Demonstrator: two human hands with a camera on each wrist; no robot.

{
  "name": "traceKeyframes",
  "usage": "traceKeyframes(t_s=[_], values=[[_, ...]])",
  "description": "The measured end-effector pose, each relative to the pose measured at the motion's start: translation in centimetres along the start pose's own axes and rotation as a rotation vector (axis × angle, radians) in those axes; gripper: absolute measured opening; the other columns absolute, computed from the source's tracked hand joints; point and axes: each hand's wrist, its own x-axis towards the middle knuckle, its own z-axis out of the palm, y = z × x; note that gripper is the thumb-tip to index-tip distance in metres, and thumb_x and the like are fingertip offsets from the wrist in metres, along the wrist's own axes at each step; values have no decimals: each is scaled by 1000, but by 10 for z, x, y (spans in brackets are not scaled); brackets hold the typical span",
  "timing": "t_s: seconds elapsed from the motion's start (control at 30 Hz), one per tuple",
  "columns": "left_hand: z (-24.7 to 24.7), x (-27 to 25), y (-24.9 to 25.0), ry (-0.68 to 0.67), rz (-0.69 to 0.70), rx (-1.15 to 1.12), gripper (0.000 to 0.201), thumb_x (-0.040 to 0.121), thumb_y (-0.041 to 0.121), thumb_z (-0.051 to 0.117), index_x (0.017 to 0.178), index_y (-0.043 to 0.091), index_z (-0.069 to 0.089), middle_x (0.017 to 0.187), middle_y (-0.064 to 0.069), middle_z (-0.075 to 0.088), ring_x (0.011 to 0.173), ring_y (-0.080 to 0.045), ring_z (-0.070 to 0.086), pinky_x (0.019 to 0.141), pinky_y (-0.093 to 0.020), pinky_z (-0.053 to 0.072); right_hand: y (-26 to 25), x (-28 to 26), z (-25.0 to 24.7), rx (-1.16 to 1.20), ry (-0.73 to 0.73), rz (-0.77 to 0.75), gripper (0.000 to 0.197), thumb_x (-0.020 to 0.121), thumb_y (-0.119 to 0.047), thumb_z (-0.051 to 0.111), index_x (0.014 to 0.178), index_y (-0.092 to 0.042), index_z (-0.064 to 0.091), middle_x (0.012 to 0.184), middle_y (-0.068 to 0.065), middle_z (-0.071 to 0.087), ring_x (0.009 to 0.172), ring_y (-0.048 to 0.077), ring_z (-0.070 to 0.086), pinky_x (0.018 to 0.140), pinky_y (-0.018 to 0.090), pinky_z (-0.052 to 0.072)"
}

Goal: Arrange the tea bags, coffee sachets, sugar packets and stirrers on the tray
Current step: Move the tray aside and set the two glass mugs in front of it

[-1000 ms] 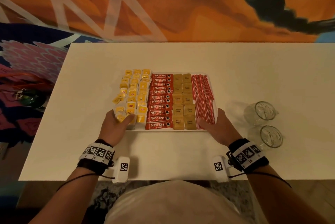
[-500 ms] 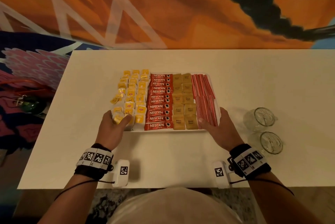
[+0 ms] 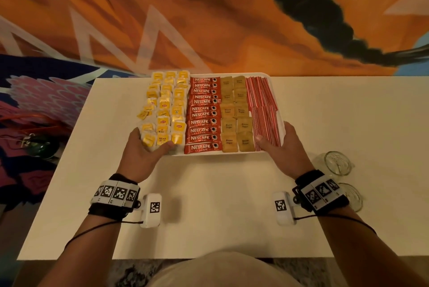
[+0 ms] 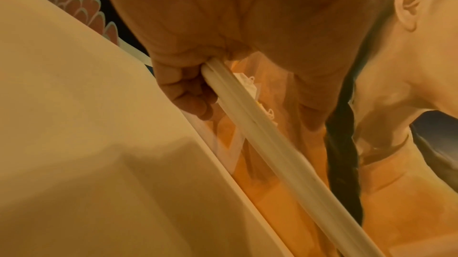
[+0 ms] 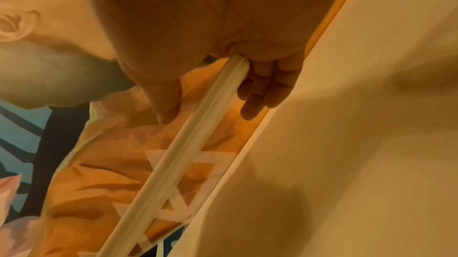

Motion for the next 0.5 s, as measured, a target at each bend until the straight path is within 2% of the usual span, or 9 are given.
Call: traceKeyframes(t_s=[0.13,0.23,0.33,0.43,0.5], values=[[2,15,13,-121,38,-48,77,72,6,86,136,8,44,124,3,66,105,1,67,77,-10,52,-5,19,-7,-43,-62,-3,80,79,-37,84,141,-21,37,122,-10,64,107,1,64,83,14,48],[1,29,14,-164,62,-38,84,70,1,86,139,11,40,127,8,63,109,3,64,79,-9,52,-4,34,-14,-76,-147,6,97,71,-33,91,146,-21,30,131,-8,59,117,8,60,94,26,48],[4,48,7,-196,81,12,88,68,8,90,140,15,40,132,6,62,116,-2,62,93,-22,54,-2,51,-17,-135,-177,12,100,70,-31,91,147,-23,28,136,-5,55,123,13,56,100,32,46],[9,69,-11,-205,83,84,94,62,32,94,140,24,41,135,6,60,123,-11,60,102,-40,50,3,67,-17,-186,-181,34,100,70,-34,91,147,-21,28,137,-4,55,123,15,56,106,40,46],[15,78,-22,-198,56,140,98,57,44,95,139,30,42,136,7,59,125,-13,59,102,-46,50,10,75,-17,-231,-181,55,99,69,-36,92,145,-20,31,135,-3,56,122,16,56,106,42,46]])
